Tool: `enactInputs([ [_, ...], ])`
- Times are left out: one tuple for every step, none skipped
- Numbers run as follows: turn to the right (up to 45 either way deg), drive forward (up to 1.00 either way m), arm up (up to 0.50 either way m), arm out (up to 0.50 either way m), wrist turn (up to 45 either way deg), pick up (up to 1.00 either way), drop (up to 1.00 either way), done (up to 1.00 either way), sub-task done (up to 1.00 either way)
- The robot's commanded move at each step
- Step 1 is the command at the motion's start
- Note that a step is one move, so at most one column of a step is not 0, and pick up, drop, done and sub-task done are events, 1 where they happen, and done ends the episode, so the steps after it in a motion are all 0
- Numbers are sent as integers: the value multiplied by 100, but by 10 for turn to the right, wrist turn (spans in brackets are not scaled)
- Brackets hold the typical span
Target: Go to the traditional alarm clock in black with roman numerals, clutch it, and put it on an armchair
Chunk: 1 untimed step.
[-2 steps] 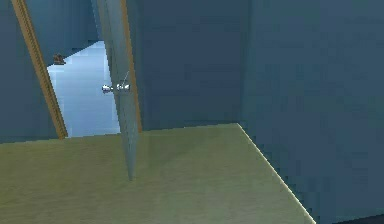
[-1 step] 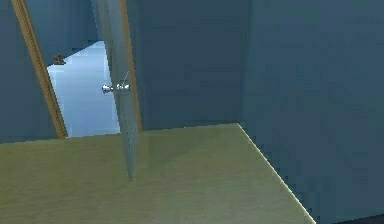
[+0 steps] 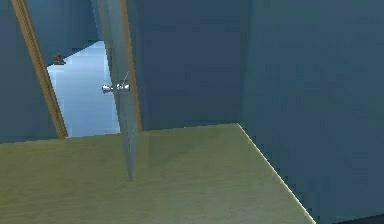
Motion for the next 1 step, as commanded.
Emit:
enactInputs([
  [0, 0, 0, 0, 0, 0, 0, 100, 0],
])
